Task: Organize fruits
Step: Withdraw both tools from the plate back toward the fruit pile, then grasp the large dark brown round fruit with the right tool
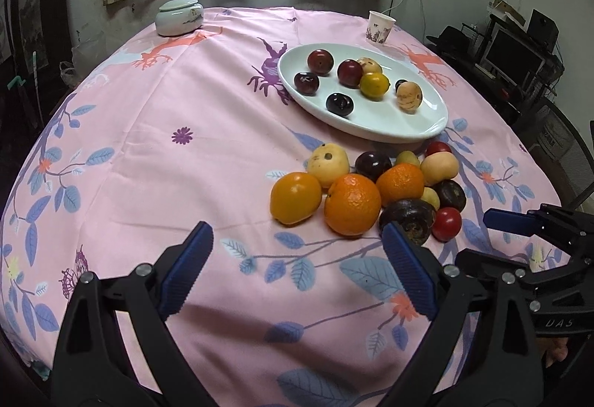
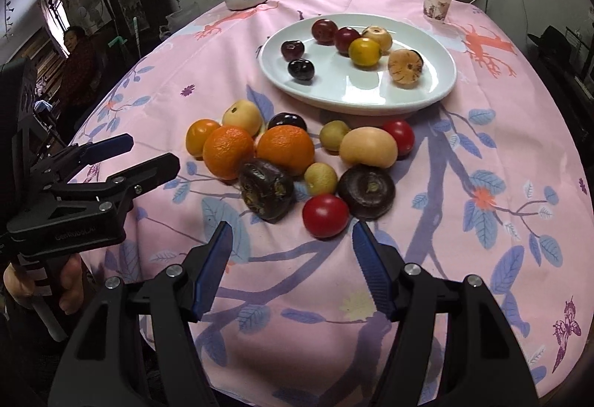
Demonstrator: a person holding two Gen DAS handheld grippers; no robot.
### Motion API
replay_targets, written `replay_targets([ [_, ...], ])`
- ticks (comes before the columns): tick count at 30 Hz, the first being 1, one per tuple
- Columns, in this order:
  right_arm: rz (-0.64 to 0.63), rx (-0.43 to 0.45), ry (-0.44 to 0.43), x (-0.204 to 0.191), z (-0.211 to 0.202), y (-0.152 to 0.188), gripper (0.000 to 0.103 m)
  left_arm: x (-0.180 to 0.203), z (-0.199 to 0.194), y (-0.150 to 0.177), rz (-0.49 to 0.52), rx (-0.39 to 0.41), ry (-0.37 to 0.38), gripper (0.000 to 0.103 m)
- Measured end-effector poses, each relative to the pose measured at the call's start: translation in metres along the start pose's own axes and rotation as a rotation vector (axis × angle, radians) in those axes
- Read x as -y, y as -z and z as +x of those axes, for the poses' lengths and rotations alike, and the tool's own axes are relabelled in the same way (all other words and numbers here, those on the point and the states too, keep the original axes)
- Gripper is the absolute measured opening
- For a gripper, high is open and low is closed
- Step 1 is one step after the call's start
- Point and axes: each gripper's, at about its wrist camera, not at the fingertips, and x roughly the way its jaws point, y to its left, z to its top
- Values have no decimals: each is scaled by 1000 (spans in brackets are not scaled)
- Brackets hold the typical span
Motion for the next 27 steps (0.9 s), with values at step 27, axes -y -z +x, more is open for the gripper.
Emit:
replay_targets([
  [27,-182,-106,132,-46,66,-37,51,-52,-24,18,-85,22,-21,94],
])
